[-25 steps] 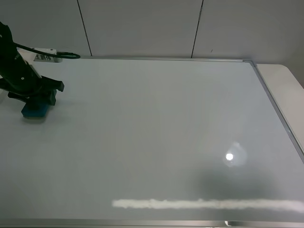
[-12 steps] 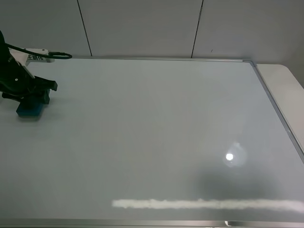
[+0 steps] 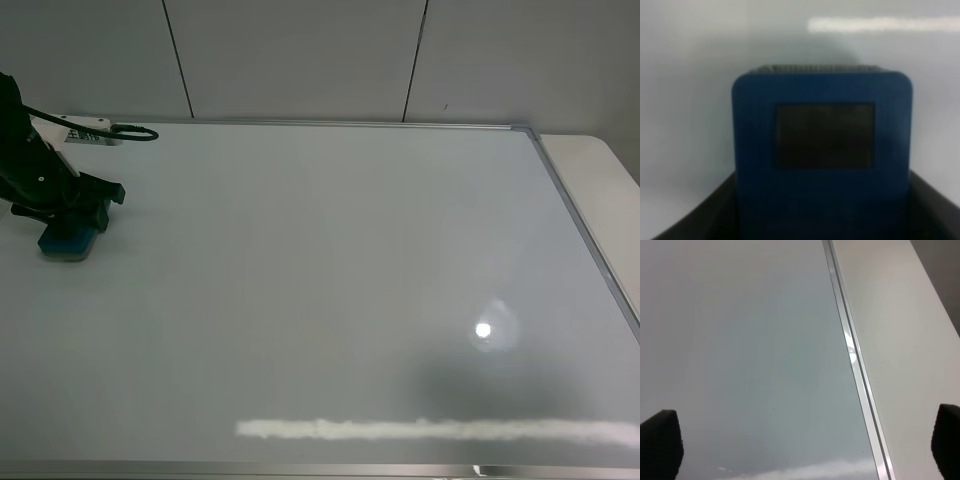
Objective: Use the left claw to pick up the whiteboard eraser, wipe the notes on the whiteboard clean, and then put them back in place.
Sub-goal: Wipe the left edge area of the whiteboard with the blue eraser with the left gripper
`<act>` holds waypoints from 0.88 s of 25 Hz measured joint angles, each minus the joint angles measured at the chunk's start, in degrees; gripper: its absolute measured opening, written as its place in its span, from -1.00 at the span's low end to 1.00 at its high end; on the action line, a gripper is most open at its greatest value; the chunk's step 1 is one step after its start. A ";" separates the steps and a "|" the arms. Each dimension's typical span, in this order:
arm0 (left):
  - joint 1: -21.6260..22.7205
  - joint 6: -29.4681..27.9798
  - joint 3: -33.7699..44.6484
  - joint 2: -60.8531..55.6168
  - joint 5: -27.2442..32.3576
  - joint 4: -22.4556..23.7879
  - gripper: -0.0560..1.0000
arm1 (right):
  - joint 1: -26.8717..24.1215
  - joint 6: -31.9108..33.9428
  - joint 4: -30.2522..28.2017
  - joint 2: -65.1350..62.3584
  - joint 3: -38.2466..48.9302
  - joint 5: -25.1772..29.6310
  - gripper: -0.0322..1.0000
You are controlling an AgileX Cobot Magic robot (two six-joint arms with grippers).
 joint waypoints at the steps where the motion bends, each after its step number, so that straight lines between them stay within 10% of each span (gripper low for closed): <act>1: 0.00 0.00 0.00 0.00 0.00 0.00 0.14 | 0.00 0.00 0.00 0.00 0.00 0.00 0.98; 9: 0.00 -0.62 0.00 0.00 0.00 -0.05 0.15 | 0.00 0.00 0.00 0.00 0.00 0.00 0.98; 14: 0.00 -0.62 0.00 0.00 -0.78 -0.05 0.88 | 0.00 0.00 0.00 0.00 0.00 0.00 0.98; 22: 0.00 -0.55 0.00 -3.54 0.63 0.04 0.98 | 0.00 0.00 0.00 0.00 0.00 0.00 0.98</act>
